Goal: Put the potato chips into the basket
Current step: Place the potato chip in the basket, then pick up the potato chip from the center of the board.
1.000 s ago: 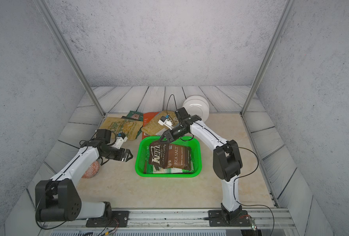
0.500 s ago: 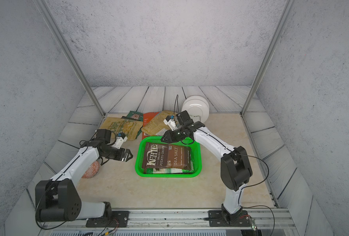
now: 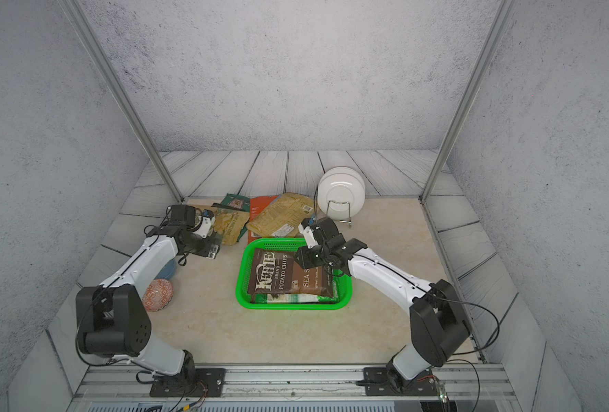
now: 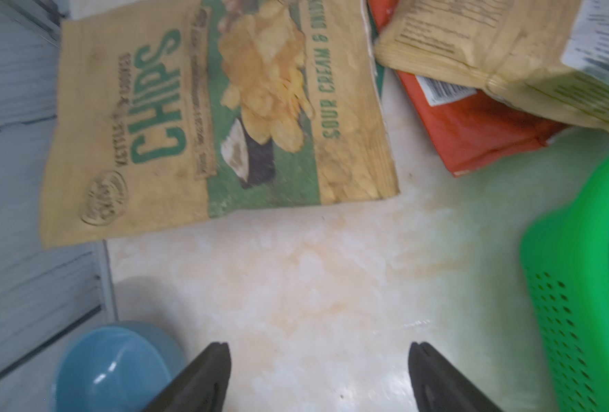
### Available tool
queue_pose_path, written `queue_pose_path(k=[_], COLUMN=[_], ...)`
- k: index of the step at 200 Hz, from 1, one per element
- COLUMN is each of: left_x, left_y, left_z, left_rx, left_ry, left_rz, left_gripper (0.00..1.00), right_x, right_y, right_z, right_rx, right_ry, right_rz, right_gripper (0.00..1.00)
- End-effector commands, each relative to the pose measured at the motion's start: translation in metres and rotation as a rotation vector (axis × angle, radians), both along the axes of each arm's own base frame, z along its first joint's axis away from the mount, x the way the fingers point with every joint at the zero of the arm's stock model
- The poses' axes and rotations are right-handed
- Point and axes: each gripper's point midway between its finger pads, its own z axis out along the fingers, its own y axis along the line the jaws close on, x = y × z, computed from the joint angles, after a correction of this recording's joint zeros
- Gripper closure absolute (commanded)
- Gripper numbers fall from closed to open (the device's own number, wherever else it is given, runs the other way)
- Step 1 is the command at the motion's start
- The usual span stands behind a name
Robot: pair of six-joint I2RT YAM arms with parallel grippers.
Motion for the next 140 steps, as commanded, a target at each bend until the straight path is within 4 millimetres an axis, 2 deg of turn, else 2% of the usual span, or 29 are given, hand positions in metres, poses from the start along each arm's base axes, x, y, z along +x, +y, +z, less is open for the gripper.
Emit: queue_pose_path(k=[1,28,52,105,140], left_x=[0.03,0.056,0.072,0.088,0.096], left_y=[0.013,0.005,-0.011,-0.05,-0.063], left_z=[0.003,-0.008,-0.017,-0.042,-0.06], left_rx=[0.097,0.129,0.133,0.17,0.224], left_ry=[-0.036,-0.015,-0.003,0.039,0.06], left_rz=[0.004,-0.001,-0.022,-0.087,-0.11], left_gripper=[0.16,0.2,0.2,0.19,0.19], right_x=[0.011,0.013,0.014,0.012,0.01], right_y=[-0.01,-0.016,-0.019,-0.028,-0.031], right_z=[0.024,0.024,0.022,0.016,0.017], right_rx=[0.008,-0.002,-0.013,-0.051,-0.055], right_ry=[-0.096,-0.115,-0.117,-0.104,-0.111], right_rz=[-0.07,-0.101,-0.114,-0.138,-0.145], right_gripper=[0.69,0.7,0.7,0.7,0.7])
